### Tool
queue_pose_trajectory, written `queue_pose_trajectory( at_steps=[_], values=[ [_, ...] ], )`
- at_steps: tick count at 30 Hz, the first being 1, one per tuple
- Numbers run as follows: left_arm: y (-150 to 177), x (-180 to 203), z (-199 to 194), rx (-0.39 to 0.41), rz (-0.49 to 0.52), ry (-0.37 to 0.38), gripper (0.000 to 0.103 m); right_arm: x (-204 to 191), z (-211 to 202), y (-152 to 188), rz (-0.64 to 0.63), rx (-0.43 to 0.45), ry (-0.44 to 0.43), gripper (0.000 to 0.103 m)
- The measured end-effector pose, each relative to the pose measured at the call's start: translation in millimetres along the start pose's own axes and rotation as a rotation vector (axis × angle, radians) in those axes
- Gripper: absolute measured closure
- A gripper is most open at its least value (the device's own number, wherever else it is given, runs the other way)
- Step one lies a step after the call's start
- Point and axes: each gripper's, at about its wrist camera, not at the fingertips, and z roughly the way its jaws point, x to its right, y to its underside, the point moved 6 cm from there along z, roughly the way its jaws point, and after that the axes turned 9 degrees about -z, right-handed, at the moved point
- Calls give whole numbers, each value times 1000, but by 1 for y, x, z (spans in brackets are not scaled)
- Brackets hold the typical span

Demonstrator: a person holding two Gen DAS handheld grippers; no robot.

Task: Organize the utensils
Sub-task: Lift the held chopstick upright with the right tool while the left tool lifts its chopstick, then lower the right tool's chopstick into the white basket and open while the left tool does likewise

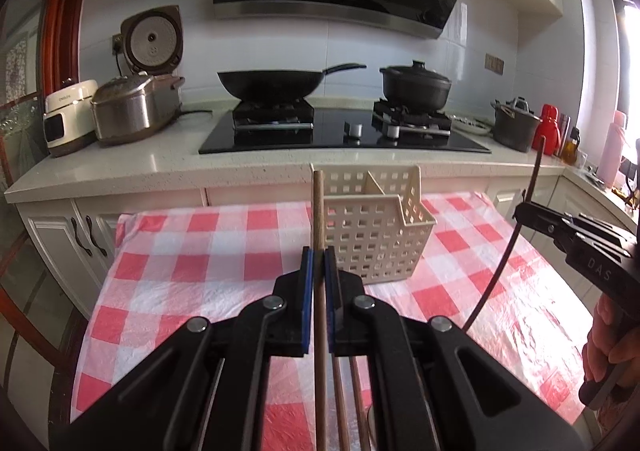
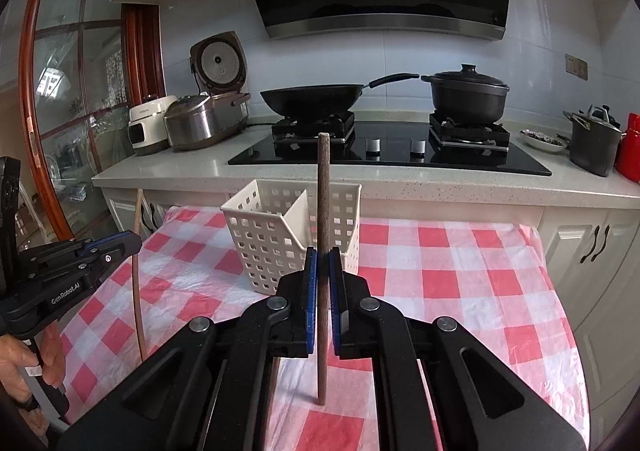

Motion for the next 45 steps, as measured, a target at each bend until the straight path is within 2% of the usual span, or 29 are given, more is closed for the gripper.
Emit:
queue_pose_trajectory(
  at_steps=[10,18,28,32,37,45],
  values=[
    [-11,-5,-18,128,-8,-33,97,-4,-7,2,-19,10,11,96],
    [-13,-1,-27,177,22,-55,97,-9,-9,1,-37,12,10,96],
    [-19,-1,-25,188,22,-54,97,-10,-7,-6,-43,14,13,96],
    [-36,7,-25,211,29,-38,97,-5,-3,-18,-19,25,11,96],
    [-67,18,-23,250,16,-18,97,3,2,-50,8,59,15,96],
    [-150,41,-16,312,-40,25,97,3,13,-121,-24,125,56,96]
  ],
)
